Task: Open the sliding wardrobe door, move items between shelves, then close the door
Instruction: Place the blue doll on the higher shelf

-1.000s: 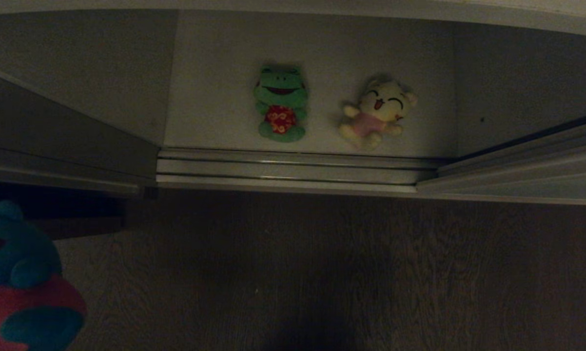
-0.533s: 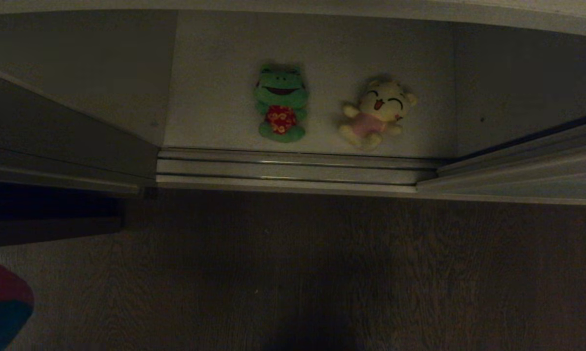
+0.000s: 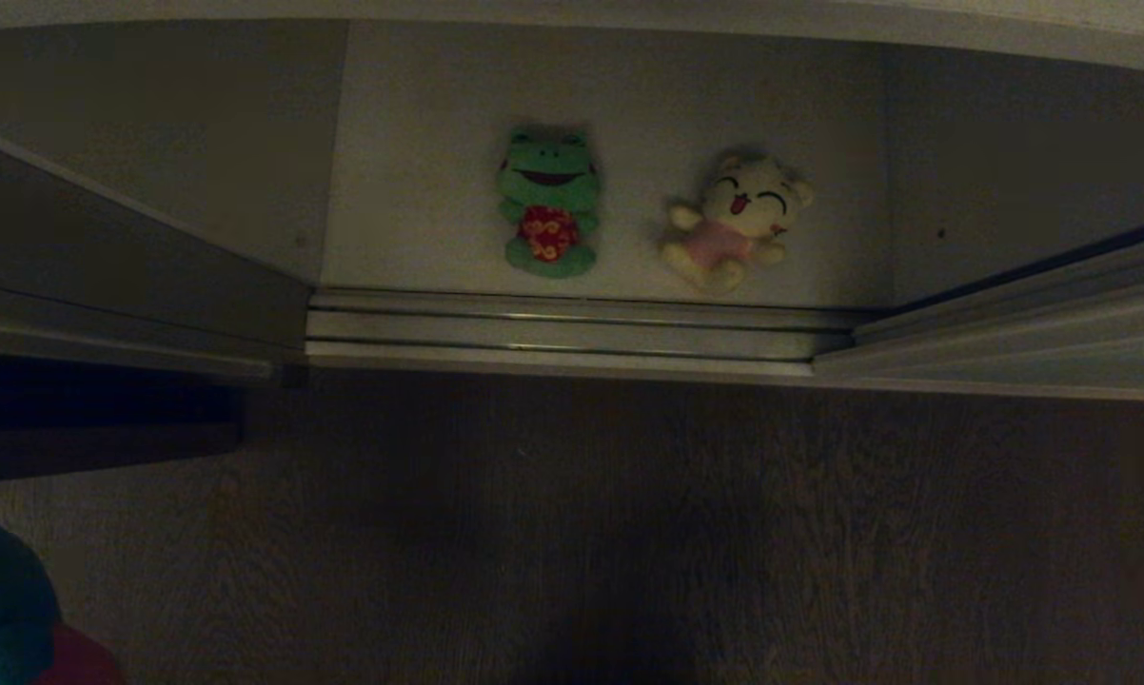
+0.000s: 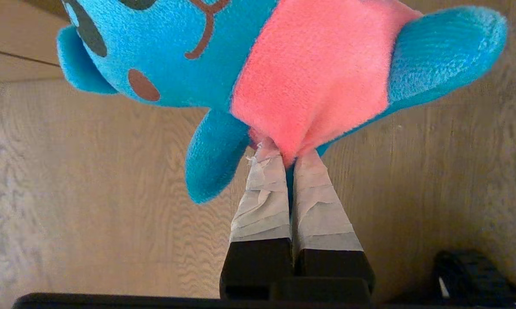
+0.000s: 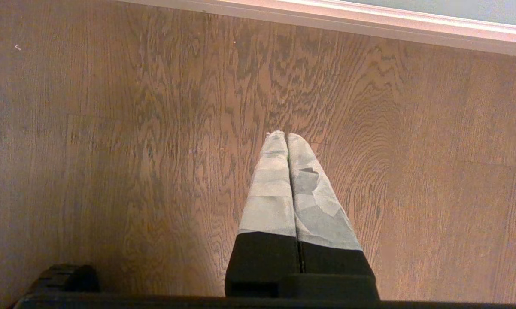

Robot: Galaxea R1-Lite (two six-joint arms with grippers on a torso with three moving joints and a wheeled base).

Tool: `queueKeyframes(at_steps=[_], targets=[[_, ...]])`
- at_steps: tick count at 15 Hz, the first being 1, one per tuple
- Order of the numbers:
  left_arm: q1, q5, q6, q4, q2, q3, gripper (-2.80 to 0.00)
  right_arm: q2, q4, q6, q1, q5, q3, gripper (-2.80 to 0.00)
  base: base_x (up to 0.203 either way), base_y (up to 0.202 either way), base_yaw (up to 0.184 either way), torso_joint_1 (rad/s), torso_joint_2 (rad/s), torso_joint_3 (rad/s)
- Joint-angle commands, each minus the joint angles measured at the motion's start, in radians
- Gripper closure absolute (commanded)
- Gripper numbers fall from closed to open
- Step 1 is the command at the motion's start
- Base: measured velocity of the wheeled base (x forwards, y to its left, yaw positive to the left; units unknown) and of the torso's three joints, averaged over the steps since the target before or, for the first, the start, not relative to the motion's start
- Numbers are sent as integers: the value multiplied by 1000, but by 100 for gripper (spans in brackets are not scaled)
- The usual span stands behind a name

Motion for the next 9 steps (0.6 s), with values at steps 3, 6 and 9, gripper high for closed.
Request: queueKeyframes(at_steps=[3, 6, 9], targets=[[-1, -3, -1, -179, -19, 180, 0, -2, 0, 0, 1, 0, 0, 0, 0, 0, 0, 0, 0, 0], [-2, -6, -10, -194, -18, 181, 0, -2, 0, 0, 0, 0, 0, 0, 0, 0, 0, 0, 0, 0], [-2, -5, -12, -195, -19, 181, 0, -2, 0, -1, 1, 0, 0, 0, 0, 0, 0, 0, 0, 0]])
